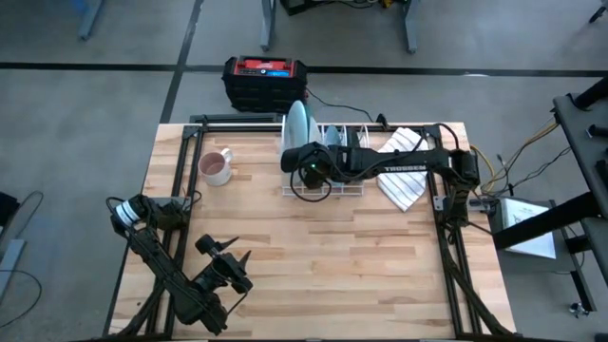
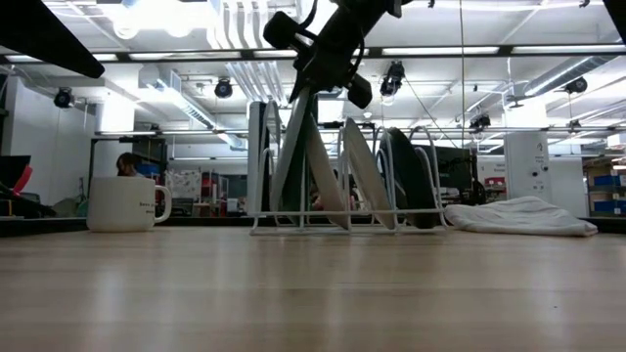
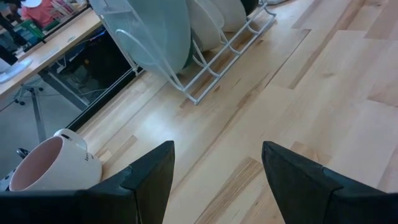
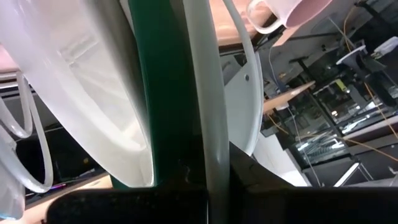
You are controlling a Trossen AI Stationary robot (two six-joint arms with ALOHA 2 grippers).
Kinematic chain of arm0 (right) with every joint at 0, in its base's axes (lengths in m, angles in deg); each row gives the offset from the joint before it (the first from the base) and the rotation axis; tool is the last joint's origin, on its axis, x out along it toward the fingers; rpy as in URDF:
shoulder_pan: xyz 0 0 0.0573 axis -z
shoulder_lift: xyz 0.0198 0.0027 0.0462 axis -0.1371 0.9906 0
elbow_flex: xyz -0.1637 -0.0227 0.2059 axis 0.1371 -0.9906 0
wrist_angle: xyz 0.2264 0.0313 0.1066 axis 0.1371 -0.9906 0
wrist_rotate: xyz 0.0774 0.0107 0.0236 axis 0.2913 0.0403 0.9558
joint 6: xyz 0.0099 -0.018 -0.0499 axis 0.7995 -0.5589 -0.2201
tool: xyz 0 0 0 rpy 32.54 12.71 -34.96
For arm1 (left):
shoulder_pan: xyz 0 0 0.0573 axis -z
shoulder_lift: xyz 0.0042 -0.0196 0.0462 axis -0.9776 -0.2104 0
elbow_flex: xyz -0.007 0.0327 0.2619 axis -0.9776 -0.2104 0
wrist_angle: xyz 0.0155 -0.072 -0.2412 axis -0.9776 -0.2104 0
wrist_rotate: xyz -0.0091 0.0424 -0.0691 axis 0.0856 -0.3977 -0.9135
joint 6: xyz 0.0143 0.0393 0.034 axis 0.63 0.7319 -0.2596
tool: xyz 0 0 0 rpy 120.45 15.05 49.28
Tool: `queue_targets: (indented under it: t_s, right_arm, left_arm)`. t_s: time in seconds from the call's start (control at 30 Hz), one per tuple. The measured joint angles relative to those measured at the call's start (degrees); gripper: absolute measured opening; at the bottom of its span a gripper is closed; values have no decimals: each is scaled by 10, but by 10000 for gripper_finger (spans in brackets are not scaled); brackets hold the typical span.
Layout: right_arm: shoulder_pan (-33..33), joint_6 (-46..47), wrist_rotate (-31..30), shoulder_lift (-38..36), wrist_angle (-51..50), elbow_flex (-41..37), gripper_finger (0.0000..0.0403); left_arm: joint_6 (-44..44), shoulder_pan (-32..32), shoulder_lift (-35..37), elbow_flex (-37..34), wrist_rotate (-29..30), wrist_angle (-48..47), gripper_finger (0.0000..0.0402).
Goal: Sort dishes
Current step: Put the gray plate in the dishwasher rack, then adjust the green plate in the dishwasher rack
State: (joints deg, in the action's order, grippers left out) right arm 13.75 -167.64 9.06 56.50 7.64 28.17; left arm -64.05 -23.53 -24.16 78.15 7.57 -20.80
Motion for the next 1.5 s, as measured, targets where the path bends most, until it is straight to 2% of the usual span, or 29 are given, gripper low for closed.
queue_targets:
  t_s: [0.67,0.8,0.93,1.27,1.5]
  right_arm:
    - [-1,-3,18,2,7,-1,67]
    - [-2,20,13,2,52,-1,74]
    - [-4,1,13,0,94,-1,81]
    - [-7,-3,8,-15,113,-1,73]
    - [-10,86,-30,-57,120,-1,61]
  left_arm:
    - [0,0,0,0,0,0,233]
    - [0,0,0,0,0,0,233]
    - [0,0,0,0,0,0,233]
    - [1,0,0,0,0,0,233]
    - [2,0,0,0,0,0,233]
